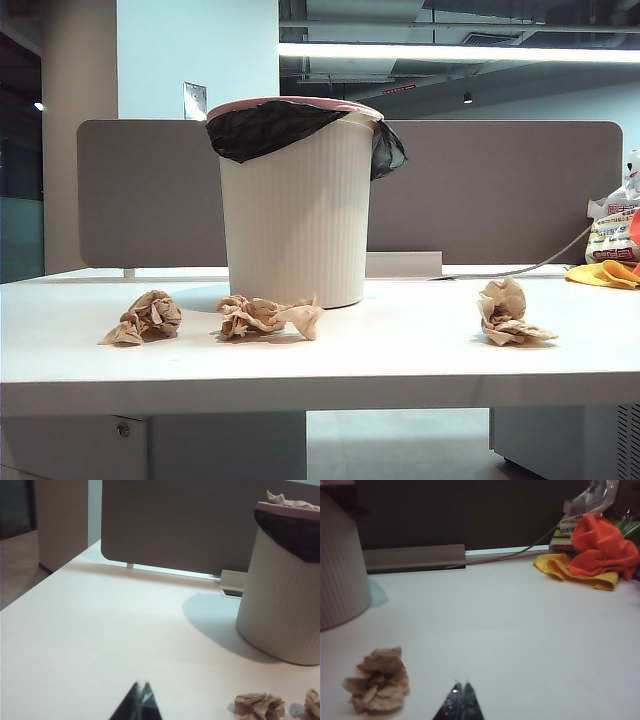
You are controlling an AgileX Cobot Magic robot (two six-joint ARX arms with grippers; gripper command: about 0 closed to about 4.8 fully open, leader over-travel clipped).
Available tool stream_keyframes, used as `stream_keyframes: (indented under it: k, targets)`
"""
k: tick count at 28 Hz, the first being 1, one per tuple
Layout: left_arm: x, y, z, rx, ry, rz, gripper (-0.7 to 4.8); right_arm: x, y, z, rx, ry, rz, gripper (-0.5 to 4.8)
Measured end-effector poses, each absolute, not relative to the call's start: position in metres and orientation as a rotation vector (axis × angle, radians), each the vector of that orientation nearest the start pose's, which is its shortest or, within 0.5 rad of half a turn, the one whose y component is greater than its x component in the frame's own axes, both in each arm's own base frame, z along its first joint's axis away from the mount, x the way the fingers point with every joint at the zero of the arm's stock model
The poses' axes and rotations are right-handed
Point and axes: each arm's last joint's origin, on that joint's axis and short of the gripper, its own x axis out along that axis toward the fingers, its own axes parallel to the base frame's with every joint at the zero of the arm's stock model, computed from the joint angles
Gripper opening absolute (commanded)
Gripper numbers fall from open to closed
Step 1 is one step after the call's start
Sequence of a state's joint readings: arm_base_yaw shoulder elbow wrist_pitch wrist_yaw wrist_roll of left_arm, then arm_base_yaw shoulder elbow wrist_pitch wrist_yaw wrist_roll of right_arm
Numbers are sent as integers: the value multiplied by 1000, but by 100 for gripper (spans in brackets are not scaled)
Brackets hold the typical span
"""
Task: Pick up all the trash on the table and put it in the trash can.
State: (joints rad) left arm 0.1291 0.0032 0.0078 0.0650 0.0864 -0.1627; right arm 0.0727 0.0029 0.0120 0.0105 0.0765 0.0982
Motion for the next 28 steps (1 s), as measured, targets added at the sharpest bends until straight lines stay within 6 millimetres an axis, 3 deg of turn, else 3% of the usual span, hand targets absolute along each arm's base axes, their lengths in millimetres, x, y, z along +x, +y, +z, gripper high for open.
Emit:
stream_keyframes:
  k: [5,11,14,19,21,24,28]
  targets:
    - [97,10,172,-155,-73,37,-5,94,5,176,3,18,-6,-1]
    - [97,10,171,-156,-62,38,-5,94,5,172,-11,53,-5,-1]
    - [94,9,182,-166,-68,5,-5,92,4,180,9,34,-5,-1]
    - [77,5,233,-164,-165,-53,-5,78,6,238,79,-139,97,-2]
    - [72,4,241,-177,-130,-50,-5,77,8,255,76,-149,147,-2]
    - [67,4,248,-187,-85,-41,-5,87,9,283,75,-104,153,-2]
    - [60,3,274,-182,-127,-39,-6,107,10,322,75,-77,153,-3]
